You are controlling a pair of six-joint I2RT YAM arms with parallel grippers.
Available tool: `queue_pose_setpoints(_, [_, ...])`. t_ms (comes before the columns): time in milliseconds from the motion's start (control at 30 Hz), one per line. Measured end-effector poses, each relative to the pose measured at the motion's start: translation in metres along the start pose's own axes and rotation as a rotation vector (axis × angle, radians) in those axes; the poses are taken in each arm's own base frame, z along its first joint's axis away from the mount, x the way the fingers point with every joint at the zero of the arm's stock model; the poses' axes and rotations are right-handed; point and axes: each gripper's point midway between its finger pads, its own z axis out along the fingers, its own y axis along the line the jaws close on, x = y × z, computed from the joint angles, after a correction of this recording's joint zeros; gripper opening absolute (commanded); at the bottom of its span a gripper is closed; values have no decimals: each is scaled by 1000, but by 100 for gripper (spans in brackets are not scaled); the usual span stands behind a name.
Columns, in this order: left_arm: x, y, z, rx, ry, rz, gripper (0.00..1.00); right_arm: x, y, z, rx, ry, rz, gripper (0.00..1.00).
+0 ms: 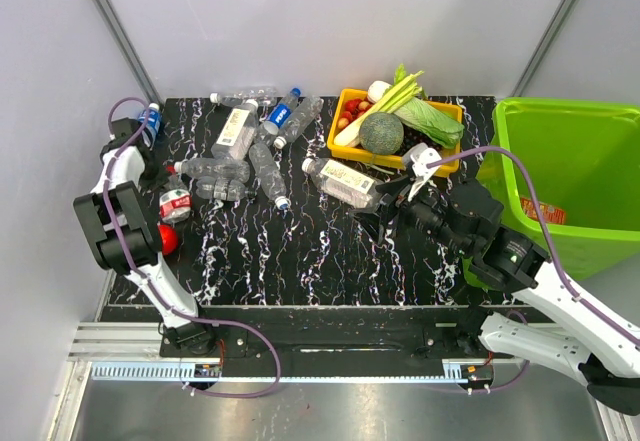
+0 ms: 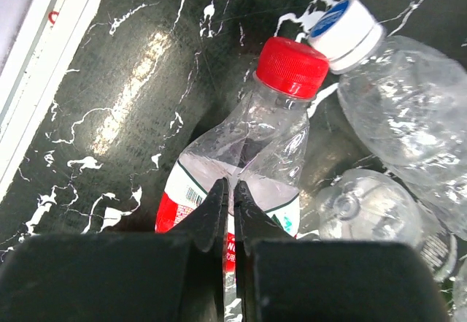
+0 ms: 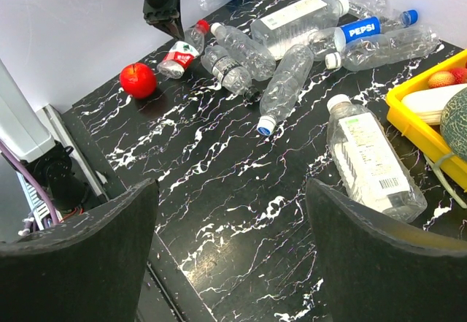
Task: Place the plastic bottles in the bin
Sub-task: Pick up the plastic bottle at the center of the board.
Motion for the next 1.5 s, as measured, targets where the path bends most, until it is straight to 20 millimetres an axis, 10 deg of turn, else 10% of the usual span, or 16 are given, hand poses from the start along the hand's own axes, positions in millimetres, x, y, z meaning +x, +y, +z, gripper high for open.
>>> queue_pose_setpoints(767, [-7, -59, -130, 299, -236, 5, 0, 12, -8, 13, 64, 39, 103, 87])
queue_pose_setpoints(1133, [116, -165, -186, 785, -129, 264, 0, 21, -18, 41, 118, 83, 91, 86])
queue_pose_setpoints(1500, [216, -187, -220, 1069, 41, 438, 0, 56, 6, 117, 30, 135, 322, 83])
